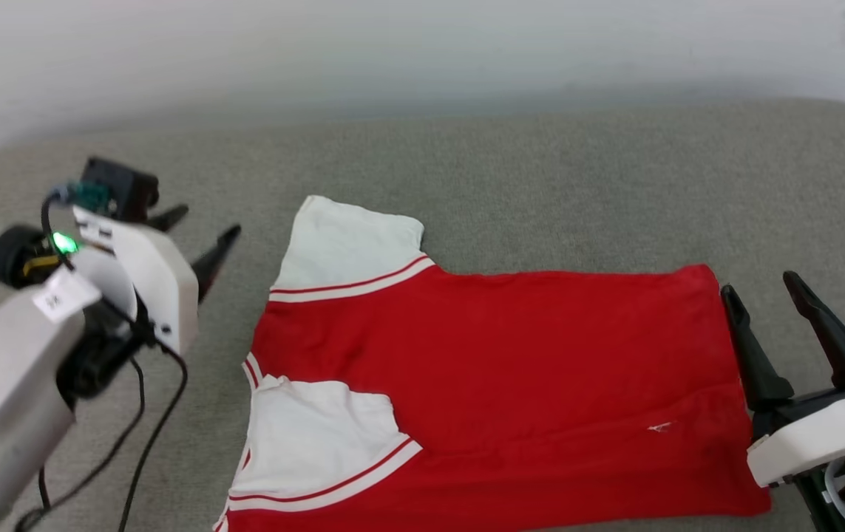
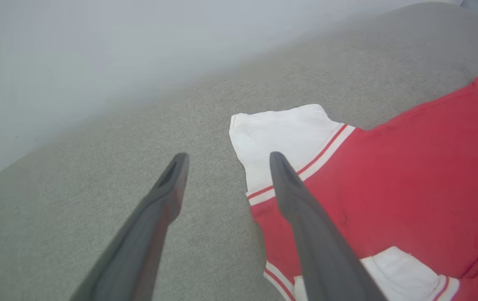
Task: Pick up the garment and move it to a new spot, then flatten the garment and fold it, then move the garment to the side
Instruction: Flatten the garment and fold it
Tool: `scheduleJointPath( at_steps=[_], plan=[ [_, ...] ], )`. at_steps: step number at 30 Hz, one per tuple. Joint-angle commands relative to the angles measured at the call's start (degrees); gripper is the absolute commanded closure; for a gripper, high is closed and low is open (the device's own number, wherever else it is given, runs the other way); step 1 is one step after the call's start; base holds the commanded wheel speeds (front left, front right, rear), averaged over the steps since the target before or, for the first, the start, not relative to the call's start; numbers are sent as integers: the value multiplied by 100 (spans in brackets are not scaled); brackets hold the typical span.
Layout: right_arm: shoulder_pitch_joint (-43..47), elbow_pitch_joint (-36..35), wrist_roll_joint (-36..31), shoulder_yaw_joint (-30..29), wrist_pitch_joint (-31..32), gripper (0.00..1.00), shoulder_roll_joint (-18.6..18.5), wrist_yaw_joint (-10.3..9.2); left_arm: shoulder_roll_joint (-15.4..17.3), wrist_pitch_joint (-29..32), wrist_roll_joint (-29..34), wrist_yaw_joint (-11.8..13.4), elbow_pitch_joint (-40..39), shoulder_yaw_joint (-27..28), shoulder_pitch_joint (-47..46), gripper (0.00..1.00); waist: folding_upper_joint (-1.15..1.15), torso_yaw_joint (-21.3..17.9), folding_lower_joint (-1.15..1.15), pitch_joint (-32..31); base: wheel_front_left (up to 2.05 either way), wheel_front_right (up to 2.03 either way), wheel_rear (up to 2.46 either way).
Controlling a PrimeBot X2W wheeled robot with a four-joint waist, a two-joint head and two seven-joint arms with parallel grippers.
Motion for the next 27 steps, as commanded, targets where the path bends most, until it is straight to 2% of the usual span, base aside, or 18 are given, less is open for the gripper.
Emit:
scheduleJointPath(
  at_steps=[1, 6, 7, 13, 18, 27],
  plan=[
    [24, -171, -96, 17, -42, 0, 116, -5, -92, 112, 47, -80, 205, 38, -357, 0, 0, -187, 0, 332, 0, 0, 0],
    [-167, -422, -214, 108, -82, 0, 259, -5, -237, 395, 119, -280, 655, 76, -1080, 0, 0, -385, 0, 746, 0, 0, 0],
    [-284, -516, -263, 151, -132, 0, 334, -5, -392, 791, 93, -450, 994, 17, -1576, 0, 0, -516, 0, 1026, 0, 0, 0],
    [-488, -569, -293, 257, -166, 0, 404, -5, -618, 2022, -128, -692, 1501, -226, -2392, 0, 0, -727, 0, 1471, 0, 0, 0],
    [-662, -571, -286, 318, -182, 0, 403, -5, -657, 2941, -169, -764, 1751, -514, -2902, 0, 0, -869, 0, 1825, 0, 0, 0],
    [-867, -448, -239, 359, -311, 0, 449, -5, -643, 3586, -142, -797, 2182, -847, -3121, 0, 0, -1008, 0, 2242, 0, 0, 0]
  ],
)
